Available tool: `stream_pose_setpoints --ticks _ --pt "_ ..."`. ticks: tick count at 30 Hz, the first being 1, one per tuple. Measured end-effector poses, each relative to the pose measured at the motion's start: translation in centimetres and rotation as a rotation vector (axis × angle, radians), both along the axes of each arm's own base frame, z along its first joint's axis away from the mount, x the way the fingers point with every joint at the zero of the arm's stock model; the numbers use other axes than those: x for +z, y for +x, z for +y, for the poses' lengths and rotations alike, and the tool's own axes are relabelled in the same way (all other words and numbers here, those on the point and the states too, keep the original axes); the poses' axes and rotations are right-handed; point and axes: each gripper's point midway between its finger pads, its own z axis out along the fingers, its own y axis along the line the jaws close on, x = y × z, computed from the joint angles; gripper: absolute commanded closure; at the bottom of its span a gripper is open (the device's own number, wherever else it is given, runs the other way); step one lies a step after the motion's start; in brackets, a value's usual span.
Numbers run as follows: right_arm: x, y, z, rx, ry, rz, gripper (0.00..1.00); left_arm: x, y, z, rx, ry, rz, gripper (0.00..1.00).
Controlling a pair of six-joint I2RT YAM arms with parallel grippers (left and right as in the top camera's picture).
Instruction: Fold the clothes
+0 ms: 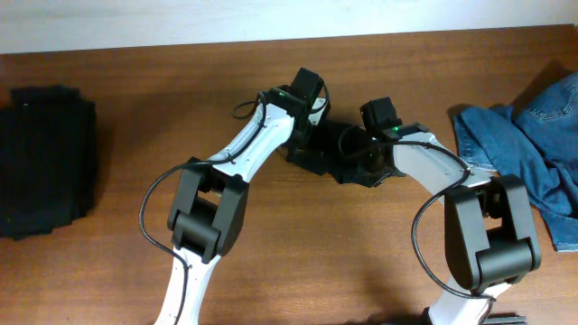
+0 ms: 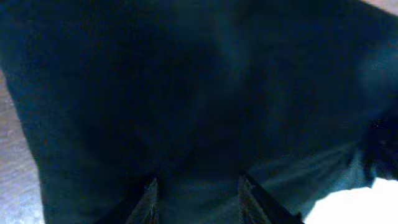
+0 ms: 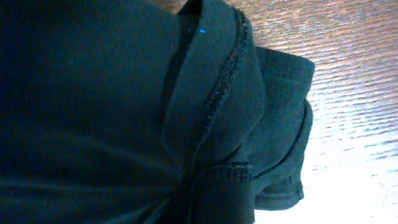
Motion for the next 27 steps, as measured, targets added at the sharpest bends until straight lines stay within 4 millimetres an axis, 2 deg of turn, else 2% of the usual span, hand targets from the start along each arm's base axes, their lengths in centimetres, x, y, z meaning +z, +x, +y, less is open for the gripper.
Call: stream_pose_setpoints --ticks 4,7,14,16,27 --pt "0.2 -0.4 -0.1 0.023 -0.009 0.028 0.96 -0.6 0.4 0.2 0.008 -0.008 0.011 0.58" --pt "1.5 -0.8 -0.2 0.041 -0.02 0.065 0.96 -0.7 0.5 0.1 0.007 -0.016 0.015 0.58" --pt "8.8 1.2 -0.7 0.036 -0.056 -0.041 0.96 -0.7 0.8 -0.4 0.002 -0.037 0.005 0.58" --pt "10.0 1.2 -0.7 0.035 -0.055 -0.06 0.96 -0.7 0.9 -0.7 -0.002 -0.05 0.001 0.58" --pt "9.3 -0.6 -2.0 -0.009 -0.115 0.007 0.95 -0.6 0.7 -1.2 -0.011 -0.071 0.009 0.58"
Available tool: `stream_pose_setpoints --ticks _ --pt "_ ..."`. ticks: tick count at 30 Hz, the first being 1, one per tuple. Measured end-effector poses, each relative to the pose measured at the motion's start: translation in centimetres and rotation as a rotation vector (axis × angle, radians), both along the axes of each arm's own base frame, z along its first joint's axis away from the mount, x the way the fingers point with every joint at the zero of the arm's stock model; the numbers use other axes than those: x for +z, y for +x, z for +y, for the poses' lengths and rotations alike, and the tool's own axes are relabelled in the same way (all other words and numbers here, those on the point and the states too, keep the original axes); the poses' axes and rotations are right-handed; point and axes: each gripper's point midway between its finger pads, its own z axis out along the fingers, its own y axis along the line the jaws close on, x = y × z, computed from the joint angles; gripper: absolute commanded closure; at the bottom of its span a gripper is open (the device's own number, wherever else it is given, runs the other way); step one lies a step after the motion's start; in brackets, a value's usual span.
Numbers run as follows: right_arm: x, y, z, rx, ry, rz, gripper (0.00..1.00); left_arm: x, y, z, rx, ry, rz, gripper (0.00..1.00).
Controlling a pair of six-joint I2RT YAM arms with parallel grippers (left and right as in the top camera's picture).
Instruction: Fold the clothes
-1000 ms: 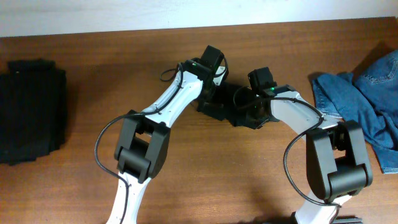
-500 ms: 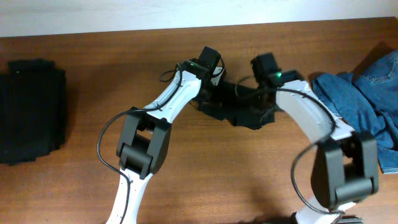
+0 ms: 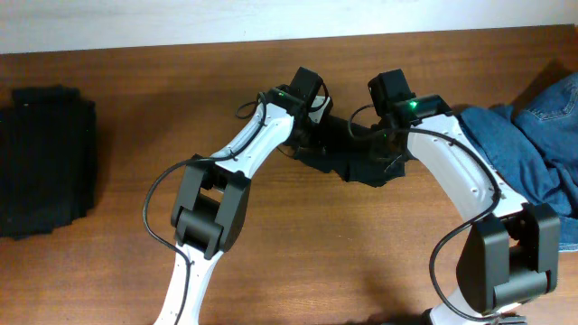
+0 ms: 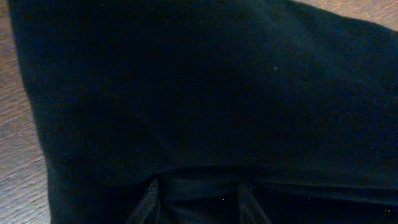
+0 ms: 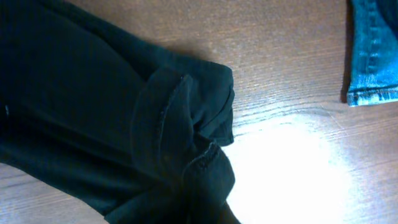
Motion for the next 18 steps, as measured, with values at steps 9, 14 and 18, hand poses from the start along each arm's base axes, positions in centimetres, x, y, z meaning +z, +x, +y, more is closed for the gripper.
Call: stream_pose_setpoints --ticks 9,14,18 --pt "-1.4 -0.2 -2.5 -0.06 -0.043 -0.002 0.47 0.0 0.1 0.1 0.002 0.0 0.0 0.58" --pt "-3.0 -0.5 -1.9 -0.036 -0.008 0.006 0.48 0.0 0.1 0.1 0.003 0.0 0.0 0.59" --pt "-2.7 0.0 0.1 0.042 0.074 0.002 0.54 0.0 0.2 0.2 0.005 -0.002 0.002 0.58"
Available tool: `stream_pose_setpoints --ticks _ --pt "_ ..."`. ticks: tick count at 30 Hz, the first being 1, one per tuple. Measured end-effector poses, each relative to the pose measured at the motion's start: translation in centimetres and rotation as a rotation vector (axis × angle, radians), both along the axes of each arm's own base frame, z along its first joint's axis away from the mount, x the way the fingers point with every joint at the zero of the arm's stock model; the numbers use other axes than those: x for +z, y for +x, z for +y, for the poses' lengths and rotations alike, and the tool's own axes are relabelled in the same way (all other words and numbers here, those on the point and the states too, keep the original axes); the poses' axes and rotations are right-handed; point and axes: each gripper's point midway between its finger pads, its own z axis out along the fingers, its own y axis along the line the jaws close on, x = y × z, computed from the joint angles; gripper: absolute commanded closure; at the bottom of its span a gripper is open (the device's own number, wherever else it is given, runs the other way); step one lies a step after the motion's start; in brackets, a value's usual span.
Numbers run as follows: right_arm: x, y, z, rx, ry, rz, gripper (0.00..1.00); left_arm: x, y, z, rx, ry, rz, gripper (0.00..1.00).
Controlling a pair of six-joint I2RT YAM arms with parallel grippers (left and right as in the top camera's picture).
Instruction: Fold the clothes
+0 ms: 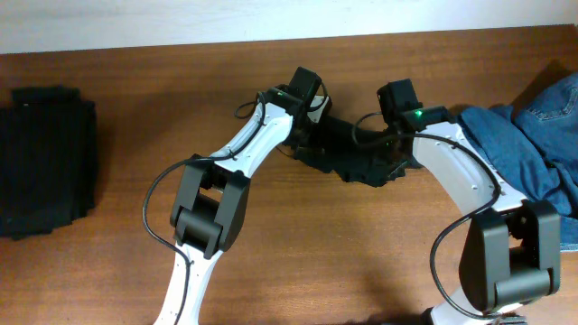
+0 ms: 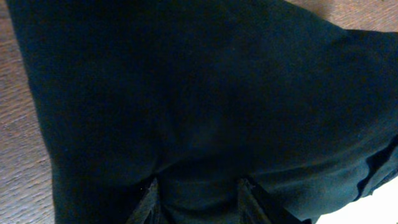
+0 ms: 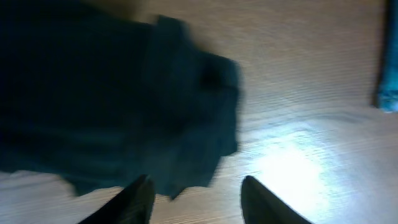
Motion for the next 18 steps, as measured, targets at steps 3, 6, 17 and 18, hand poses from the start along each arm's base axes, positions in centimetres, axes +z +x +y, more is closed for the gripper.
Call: stream_pose_setpoints --ticks 3,6,17,18 --pt "0.5 1.0 1.6 0.051 0.045 -0.036 0.67 0.0 0.0 0.1 0.001 0.001 0.002 0.59" --pt "0.9 2.0 3.1 0.091 0.084 -0.082 0.78 0.0 0.0 0.1 0.002 0.001 0.002 0.58" --pt "-2.5 4.8 5.9 0.169 0.156 -0.111 0.96 0.0 -0.1 0.2 0.003 0.005 0.008 0.59" --pt "-3.3 4.8 5.9 0.169 0.155 -0.097 0.96 -0.1 -0.1 0.2 0.003 0.005 0.008 0.59"
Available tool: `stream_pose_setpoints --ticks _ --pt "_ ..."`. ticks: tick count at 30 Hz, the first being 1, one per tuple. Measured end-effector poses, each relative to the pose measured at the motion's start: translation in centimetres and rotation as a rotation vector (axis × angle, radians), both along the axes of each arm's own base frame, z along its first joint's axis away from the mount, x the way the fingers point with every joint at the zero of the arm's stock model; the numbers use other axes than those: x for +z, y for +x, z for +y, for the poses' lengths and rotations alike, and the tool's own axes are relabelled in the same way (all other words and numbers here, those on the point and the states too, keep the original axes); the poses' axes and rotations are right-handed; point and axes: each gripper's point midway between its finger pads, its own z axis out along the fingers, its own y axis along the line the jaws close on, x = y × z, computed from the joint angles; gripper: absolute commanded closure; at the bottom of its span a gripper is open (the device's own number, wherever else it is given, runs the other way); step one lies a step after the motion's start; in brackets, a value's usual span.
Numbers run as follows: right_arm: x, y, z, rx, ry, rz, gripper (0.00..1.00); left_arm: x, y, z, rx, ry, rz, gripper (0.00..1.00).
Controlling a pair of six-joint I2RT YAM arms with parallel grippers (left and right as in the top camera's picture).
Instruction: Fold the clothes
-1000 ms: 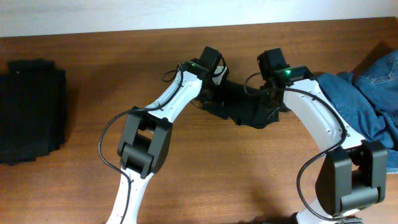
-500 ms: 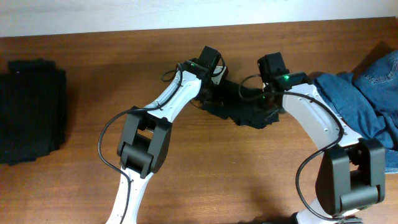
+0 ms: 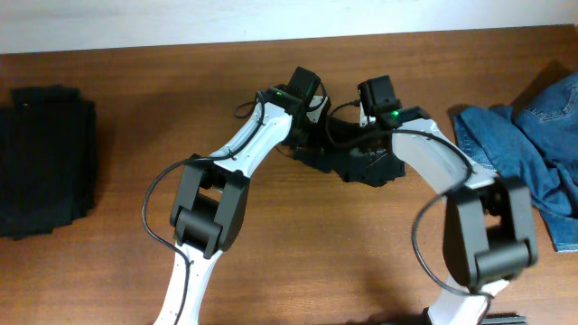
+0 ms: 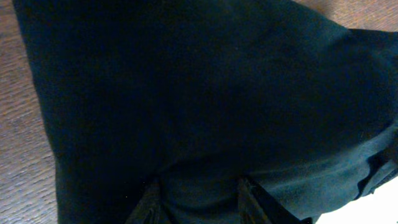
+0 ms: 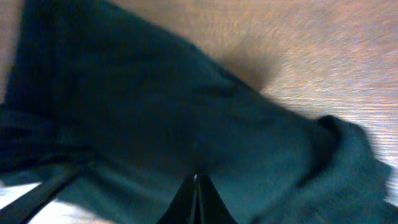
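A crumpled black garment (image 3: pixel 357 164) lies at the middle of the table, toward the far side. My left gripper (image 3: pixel 304 135) is down on its left part. In the left wrist view its fingers (image 4: pixel 153 198) stand apart, and dark cloth (image 4: pixel 199 93) fills the view and bulges between them; the left gripper (image 4: pixel 199 186) is open. My right gripper (image 3: pixel 361 134) is at the garment's upper middle. In the right wrist view the right gripper (image 5: pixel 196 182) is shut, its tips pinched at the dark cloth (image 5: pixel 155 124).
A stack of folded black clothes (image 3: pixel 45 162) sits at the table's left edge. A heap of blue jeans (image 3: pixel 533 149) lies at the right edge. Bare wooden table (image 3: pixel 316 262) shows in front of the garment, and the far edge is close behind it.
My right gripper was open near the garment's right end. It is now further left over the garment's upper middle and shut on the cloth. The left gripper has stayed put.
At first my right gripper held a hemmed fold of the garment low at its right side. Then it held that fold further back and right. It later stood open, the cloth let go. Now it pinches cloth further left. My left gripper stayed on the garment throughout.
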Motion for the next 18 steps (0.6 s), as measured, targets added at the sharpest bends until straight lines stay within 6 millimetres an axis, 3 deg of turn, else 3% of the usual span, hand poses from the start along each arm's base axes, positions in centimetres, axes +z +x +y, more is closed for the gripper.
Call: stream_pose_setpoints --ticks 5,14,18 --pt "-2.9 -0.8 -0.6 -0.007 -0.04 0.075 0.96 -0.1 -0.1 0.3 0.003 0.015 0.004 0.58" --pt "-3.5 -3.7 -5.7 -0.088 -0.21 0.203 0.96 -0.2 -0.2 0.7 0.009 0.041 0.006 0.59" --pt "-3.4 -4.0 -7.8 -0.14 -0.207 0.229 0.96 -0.2 -0.1 0.9 0.013 0.042 0.008 0.58"
